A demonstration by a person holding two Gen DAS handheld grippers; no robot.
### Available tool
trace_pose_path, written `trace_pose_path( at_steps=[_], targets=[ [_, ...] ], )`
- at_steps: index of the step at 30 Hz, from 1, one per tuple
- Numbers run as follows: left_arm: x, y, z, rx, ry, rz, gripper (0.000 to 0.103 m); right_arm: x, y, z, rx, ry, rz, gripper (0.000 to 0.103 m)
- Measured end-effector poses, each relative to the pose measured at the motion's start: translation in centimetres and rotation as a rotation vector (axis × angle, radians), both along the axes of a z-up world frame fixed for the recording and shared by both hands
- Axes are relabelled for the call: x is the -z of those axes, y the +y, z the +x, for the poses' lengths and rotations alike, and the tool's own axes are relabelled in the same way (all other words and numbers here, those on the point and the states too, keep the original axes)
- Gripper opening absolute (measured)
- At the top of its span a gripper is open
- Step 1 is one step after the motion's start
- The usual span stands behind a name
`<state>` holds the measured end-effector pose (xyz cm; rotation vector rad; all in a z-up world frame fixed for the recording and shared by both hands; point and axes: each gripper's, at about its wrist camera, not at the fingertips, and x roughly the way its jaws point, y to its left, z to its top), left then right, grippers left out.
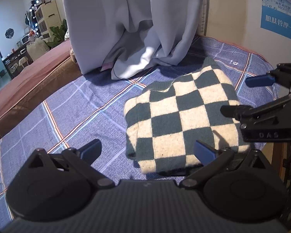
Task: Fold small clothes
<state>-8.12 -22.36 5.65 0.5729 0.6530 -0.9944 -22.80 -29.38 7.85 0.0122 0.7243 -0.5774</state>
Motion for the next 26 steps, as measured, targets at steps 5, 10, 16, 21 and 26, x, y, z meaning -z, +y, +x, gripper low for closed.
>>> trace_pose_path(
  at_steps=[5, 10, 16, 21, 26],
  targets=[
    [1.0, -0.3, 1.0, -0.106, 0.022, 0.095, 0.103, -0.4, 0.6, 0.0, -0.009, 0.019, -0.014, 0.103],
    [1.4, -0.3, 0.6, -0.091, 0.019, 0.115, 0.103, 0.3, 0.6, 0.2, -0.006, 0.055, 0.005, 0.103],
    [2.0, -0.7, 0.5, -0.079, 0.024, 0.135, 0.103, 0.6, 0.6, 0.2, 0.009, 0.069, 0.012, 0.103],
    [2.2, -0.7, 0.4, -0.062, 0.012, 0.115, 0.103, 1.1, 0.2, 0.1, 0.021, 0.079, 0.024, 0.103],
    [2.1, -0.6, 0.3, -0.041, 0.022, 0.085, 0.103, 1.5, 0.0, 0.0, 0.030, 0.091, 0.037, 0.103]
  ],
)
